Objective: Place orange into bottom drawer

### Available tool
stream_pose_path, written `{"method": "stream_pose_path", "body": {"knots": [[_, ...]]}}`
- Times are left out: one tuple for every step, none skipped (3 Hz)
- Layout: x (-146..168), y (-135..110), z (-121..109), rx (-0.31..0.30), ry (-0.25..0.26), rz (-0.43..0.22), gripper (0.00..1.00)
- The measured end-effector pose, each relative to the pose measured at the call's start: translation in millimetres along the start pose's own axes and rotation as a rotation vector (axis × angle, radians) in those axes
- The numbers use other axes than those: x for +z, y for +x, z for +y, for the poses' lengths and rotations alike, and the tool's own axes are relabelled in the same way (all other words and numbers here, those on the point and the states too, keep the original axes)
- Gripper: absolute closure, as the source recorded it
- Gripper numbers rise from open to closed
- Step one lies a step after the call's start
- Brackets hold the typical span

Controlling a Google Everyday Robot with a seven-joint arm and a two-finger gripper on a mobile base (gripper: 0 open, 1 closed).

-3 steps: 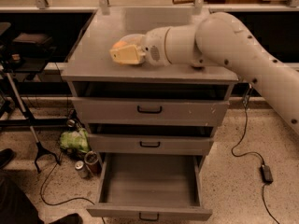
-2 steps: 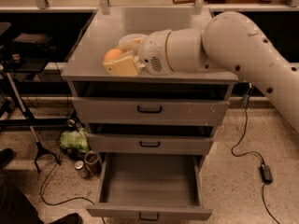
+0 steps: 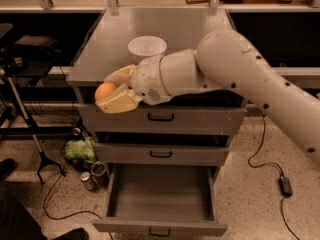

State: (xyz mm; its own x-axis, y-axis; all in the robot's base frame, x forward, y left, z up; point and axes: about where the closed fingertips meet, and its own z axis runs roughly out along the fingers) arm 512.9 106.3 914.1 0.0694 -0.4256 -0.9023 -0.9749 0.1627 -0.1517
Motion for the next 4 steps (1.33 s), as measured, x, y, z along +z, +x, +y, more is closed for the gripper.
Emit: {"method": "stream_pose_path", "body": {"knots": [[58.1, 31.8, 20.6, 0.029, -0.104, 0.066, 1.0], [58.1, 31.8, 20.6, 0.029, -0.104, 0.066, 1.0], [59.6, 27.4, 14.0, 0.015, -0.099, 0.08, 1.0], [83.4, 58.8, 13.8, 0.051, -0.093, 0.129, 1.0]]}}
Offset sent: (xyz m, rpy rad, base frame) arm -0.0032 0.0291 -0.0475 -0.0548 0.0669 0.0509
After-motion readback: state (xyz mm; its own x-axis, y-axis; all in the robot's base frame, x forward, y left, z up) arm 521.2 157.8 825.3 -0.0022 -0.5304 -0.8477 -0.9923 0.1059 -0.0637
